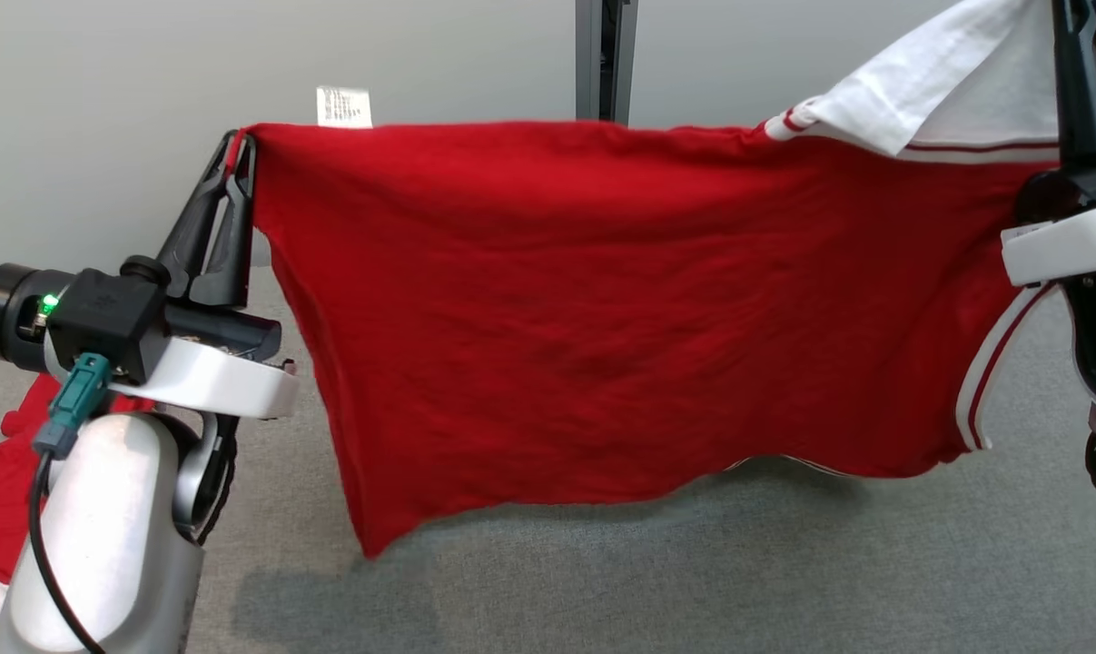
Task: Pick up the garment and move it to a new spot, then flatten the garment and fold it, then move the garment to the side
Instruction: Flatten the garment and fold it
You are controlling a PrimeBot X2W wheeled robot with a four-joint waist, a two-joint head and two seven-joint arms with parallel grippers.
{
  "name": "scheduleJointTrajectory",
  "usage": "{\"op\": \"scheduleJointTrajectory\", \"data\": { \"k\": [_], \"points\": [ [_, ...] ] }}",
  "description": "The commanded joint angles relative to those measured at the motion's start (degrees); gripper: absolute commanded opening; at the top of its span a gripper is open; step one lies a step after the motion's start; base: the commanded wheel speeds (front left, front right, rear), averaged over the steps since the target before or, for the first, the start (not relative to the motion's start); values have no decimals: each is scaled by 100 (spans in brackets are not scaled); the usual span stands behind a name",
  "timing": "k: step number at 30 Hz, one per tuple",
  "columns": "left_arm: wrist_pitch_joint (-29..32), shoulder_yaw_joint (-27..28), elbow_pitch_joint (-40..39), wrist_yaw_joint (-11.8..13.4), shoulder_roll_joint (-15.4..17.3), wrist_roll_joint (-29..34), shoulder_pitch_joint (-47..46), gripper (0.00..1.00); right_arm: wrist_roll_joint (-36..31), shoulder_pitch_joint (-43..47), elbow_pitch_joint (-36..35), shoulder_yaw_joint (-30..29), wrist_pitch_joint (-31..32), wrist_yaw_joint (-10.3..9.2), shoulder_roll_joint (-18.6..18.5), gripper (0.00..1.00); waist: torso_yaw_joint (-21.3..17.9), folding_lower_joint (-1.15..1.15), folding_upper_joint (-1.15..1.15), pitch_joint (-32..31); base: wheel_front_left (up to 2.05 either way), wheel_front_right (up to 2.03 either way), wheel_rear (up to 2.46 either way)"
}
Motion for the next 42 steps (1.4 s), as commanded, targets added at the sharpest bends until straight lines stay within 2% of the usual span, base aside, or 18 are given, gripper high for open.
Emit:
{"op": "scheduleJointTrajectory", "data": {
  "k": [1, 6, 8, 12, 13, 14, 15, 19, 20, 23, 29, 31, 34, 36, 39, 42],
  "points": [
    [67, 36, 16, -15, 69, -31, -104, 0, -11, -103, -2, -35, 23, 3, -4, 0, -10, 0, 0, 25, 0, 0, 0],
    [382, -41, -38, -102, 231, 0, -442, 0, -41, -484, 104, -16, 150, 3, -124, 0, -38, 0, 0, 370, 0, 0, 0],
    [503, -61, 10, -199, 272, -75, -761, 0, -316, -808, 142, 154, 198, 3, -400, 0, -26, 0, 0, 642, 0, 0, 0],
    [652, -187, 369, -362, 554, 63, -1740, 0, -537, -1816, 482, 527, 194, 2, -665, 0, -48, 0, 0, 1350, 0, 0, 0],
    [652, -187, 369, -362, 554, 63, -1740, 0, -537, -1816, 482, 527, 194, 2, -665, 0, -48, 0, 0, 1350, 0, 0, 0],
    [656, -339, 640, -430, 640, 164, -2385, 0, -516, -2451, 782, 661, 186, 1, -736, 0, -39, 0, 0, 1725, 0, 0, 0],
    [656, -339, 640, -430, 640, 164, -2385, 0, -516, -2451, 782, 661, 186, 1, -736, 0, -39, 0, 0, 1725, 0, 0, 0],
    [560, -492, 1392, -489, 761, 254, -3779, 0, -408, -3879, 1569, 899, 96, 1, -650, 0, -84, 0, 0, 2401, 0, 0, 0],
    [486, -500, 1613, -495, 750, 281, -4129, 0, -591, -4265, 1773, 1004, -24, 2, -706, 0, -99, 0, 0, 2526, 0, 0, 0],
    [247, -497, 2225, -347, 618, 412, -5125, 0, -989, -5297, 2445, 1192, -443, 0, -709, 0, -111, 0, 0, 2893, 0, 0, 0],
    [-208, -562, 3293, 59, 309, 625, -6447, 0, -1650, -6608, 3759, 885, -1309, 1, -260, 0, -119, 0, 0, 3362, 0, 0, 0],
    [-263, -601, 3517, 101, 206, 645, -6656, 0, -1799, -6767, 4036, 691, -1423, 1, -134, 0, -124, 0, 0, 3492, 0, 0, 0],
    [-282, -721, 3648, -17, 82, 644, -6693, 0, -1822, -6644, 4284, 280, -1483, 1, 181, 0, -132, 0, 0, 3660, 0, 0, 0],
    [-285, -794, 3592, 4, 113, 719, -6594, 0, -1879, -6366, 4226, 168, -1483, 2, 341, 0, -152, 0, 0, 3798, 0, 0, 0],
    [-276, -1031, 3442, -152, 93, 798, -6284, 0, -1727, -5875, 4107, -181, -1481, 1, 520, 0, -164, 0, 0, 3969, 0, 0, 0],
    [-278, -1117, 3211, -92, 185, 813, -5947, 0, -1600, -5269, 3990, -326, -1482, 1, 749, 0, -197, 0, 0, 4046, 0, 0, 0]
  ]
}}
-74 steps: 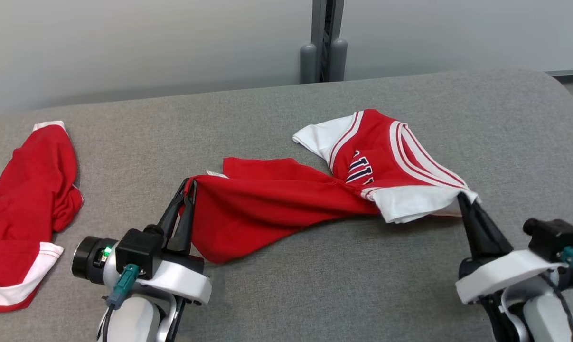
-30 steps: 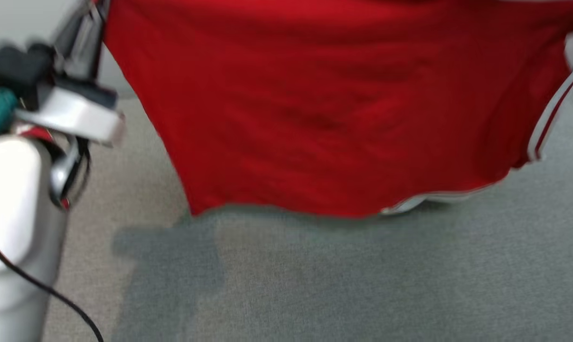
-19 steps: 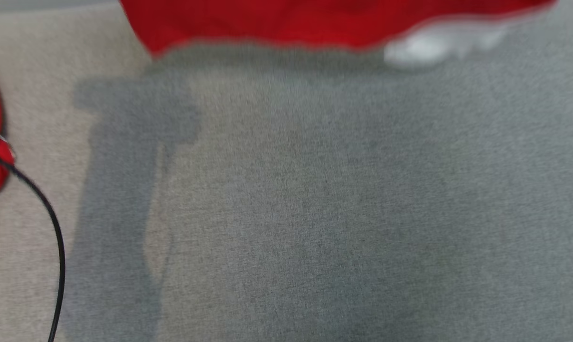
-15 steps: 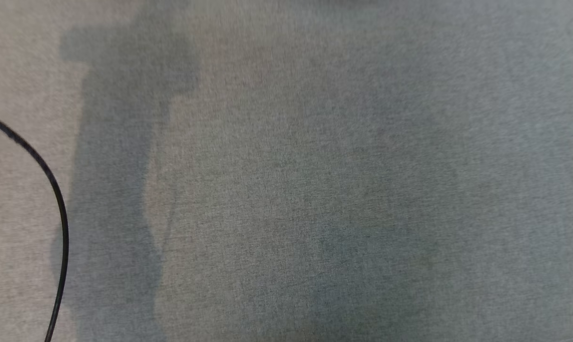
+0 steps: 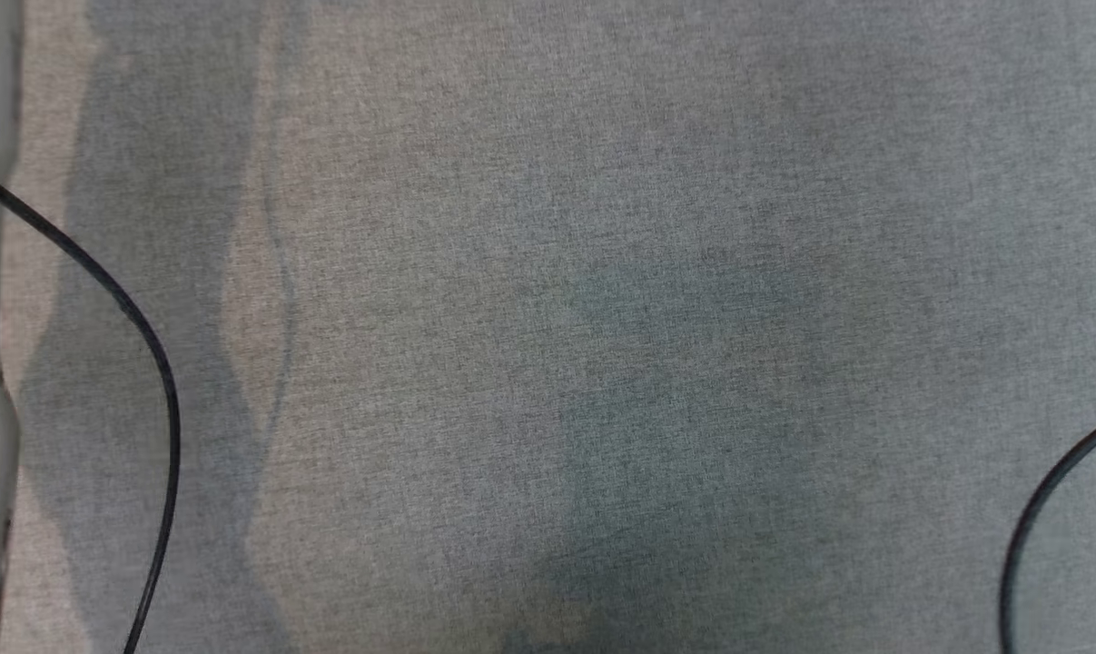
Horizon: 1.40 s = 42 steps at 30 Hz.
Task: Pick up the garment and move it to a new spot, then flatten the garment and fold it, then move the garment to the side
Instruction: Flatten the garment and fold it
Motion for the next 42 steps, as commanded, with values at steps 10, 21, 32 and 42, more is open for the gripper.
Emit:
{"op": "scheduleJointTrajectory", "data": {
  "k": [10, 21, 32, 42],
  "points": [
    [-1, -469, -460, 63, 279, 112, 1329, 0, 442, 1704, -273, 237, -27, 0, 45, 0, -40, -1, 0, -303, 0, 0, 0],
    [-1, -976, -94, 28, 312, 74, 2397, 0, 1128, 2732, 414, 808, -27, 0, -160, 0, 22, -1, 0, -1085, 0, 0, 0],
    [-2, -1451, 259, -2, 354, 53, 3487, 0, 2148, 3680, 1351, 1582, 213, 0, -510, 0, 101, -1, 0, -1989, 0, 0, 0],
    [-1, -1946, 499, -75, 452, 103, 4252, 0, 3344, 4547, 1299, 2409, 1244, 0, -919, 0, 151, -1, 0, -2644, 0, 0, 0]
  ]
}}
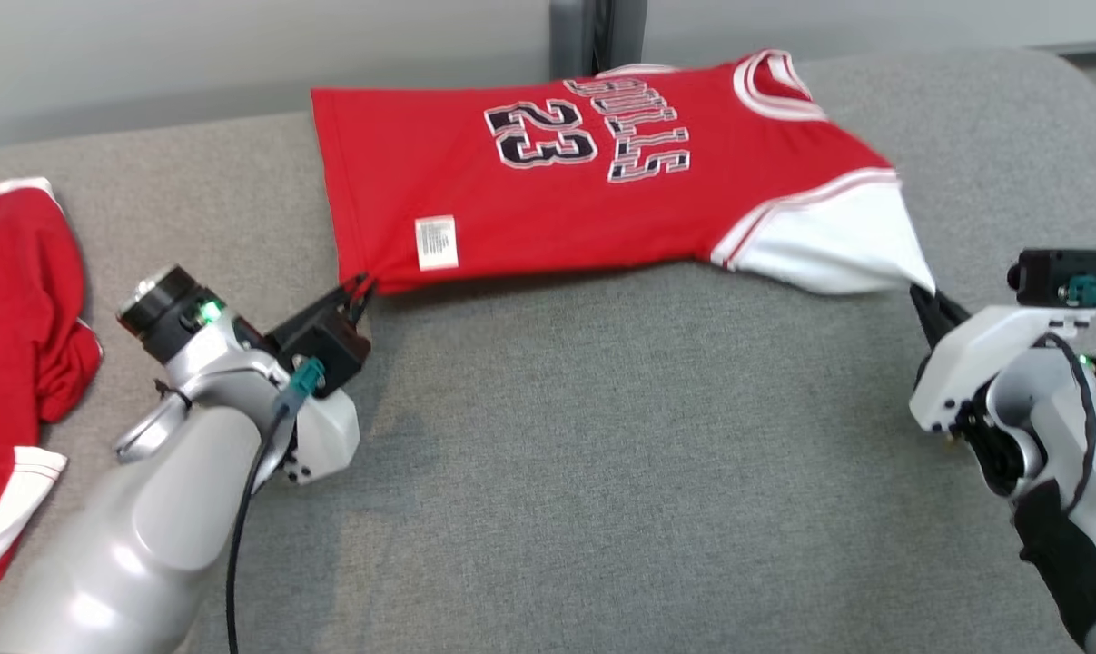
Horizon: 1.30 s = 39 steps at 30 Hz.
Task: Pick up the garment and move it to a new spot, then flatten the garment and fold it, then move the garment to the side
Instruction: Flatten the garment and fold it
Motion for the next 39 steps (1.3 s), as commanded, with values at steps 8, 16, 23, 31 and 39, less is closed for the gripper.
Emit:
{"op": "scheduleJointTrajectory", "data": {
  "k": [8, 16, 23, 31, 39],
  "points": [
    [-1, -182, -90, 76, 90, -146, 622, 0, 915, 634, -272, 488, 866, -1, -586, 0, 65, 0, 0, -619, 0, 0, 0],
    [-1, -462, 17, -126, 202, -235, 1063, 0, 1607, 1112, -628, 922, 1873, -1, -1039, 0, 93, 0, 0, -1043, 0, 0, 0],
    [0, -852, 472, -276, 218, -289, 1215, 0, 2023, 1385, -828, 1051, 2496, -2, -1384, 0, 113, 0, 0, -1243, 0, 0, 0],
    [260, -1391, 700, -319, 265, -514, 1231, 0, 2458, 1739, -1099, 1040, 3215, -3, -1674, 0, 185, 0, 0, -1378, 0, 0, 0],
    [649, -1945, 115, -321, 608, -1043, 1438, 0, 2755, 2164, -1445, 897, 3559, -2, -1889, 0, 289, 0, 0, -1435, 0, 0, 0]
  ]
}}
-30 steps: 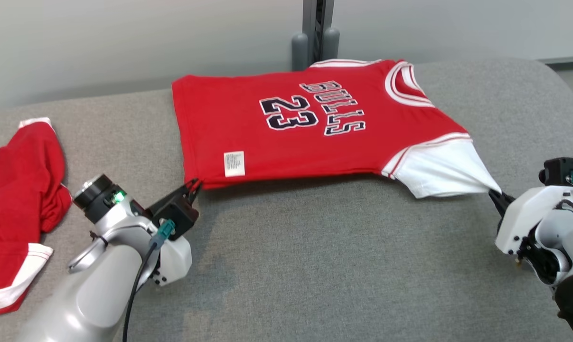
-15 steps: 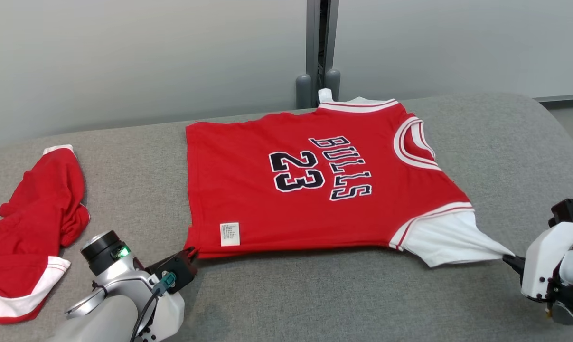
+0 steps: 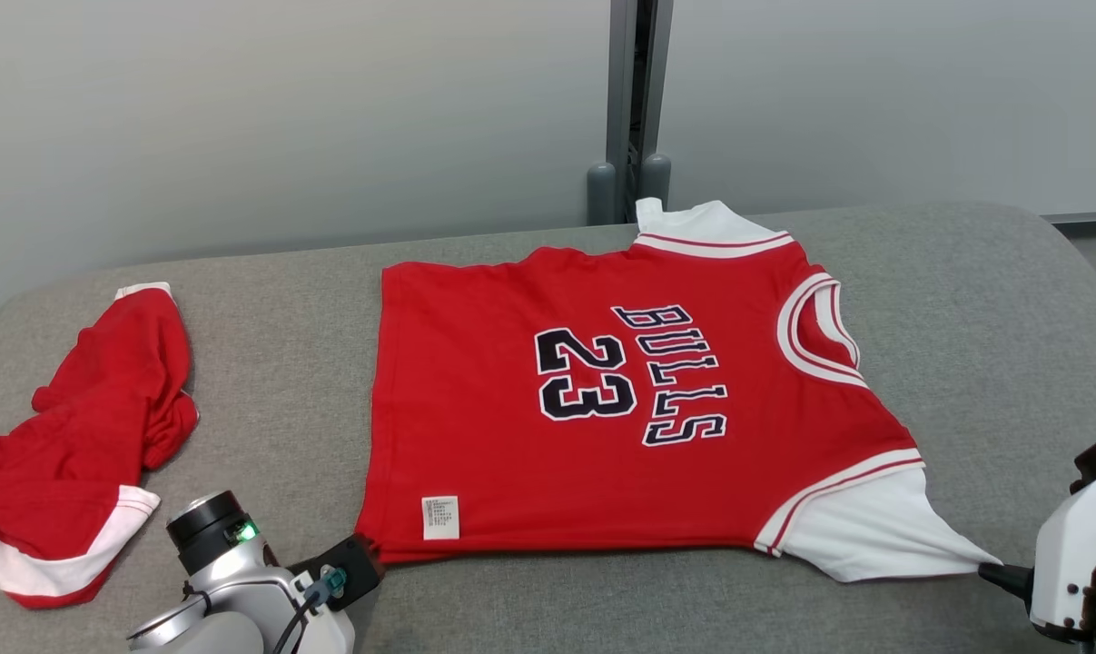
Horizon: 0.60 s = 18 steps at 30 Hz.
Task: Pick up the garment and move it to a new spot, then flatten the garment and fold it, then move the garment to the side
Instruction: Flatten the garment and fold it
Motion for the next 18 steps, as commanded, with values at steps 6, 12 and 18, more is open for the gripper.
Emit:
{"op": "scheduleJointTrajectory", "data": {
  "k": [6, 12, 18],
  "points": [
    [425, -65, -789, 9, 523, -341, 331, 0, 130, 437, -281, -184, 103, -4, -261, 0, 121, 0, 0, 9, 0, 0, 0],
    [1025, -60, -1938, 75, 964, -568, 751, 0, 206, 849, -621, -380, 217, -3, -425, 0, 221, 0, 0, -8, 0, 0, 0],
    [1560, -99, -3052, 111, 1339, -811, 1124, 0, 229, 1237, -1032, -608, 462, -3, -578, 0, 254, 0, 0, -14, 0, 0, 0]
  ]
}}
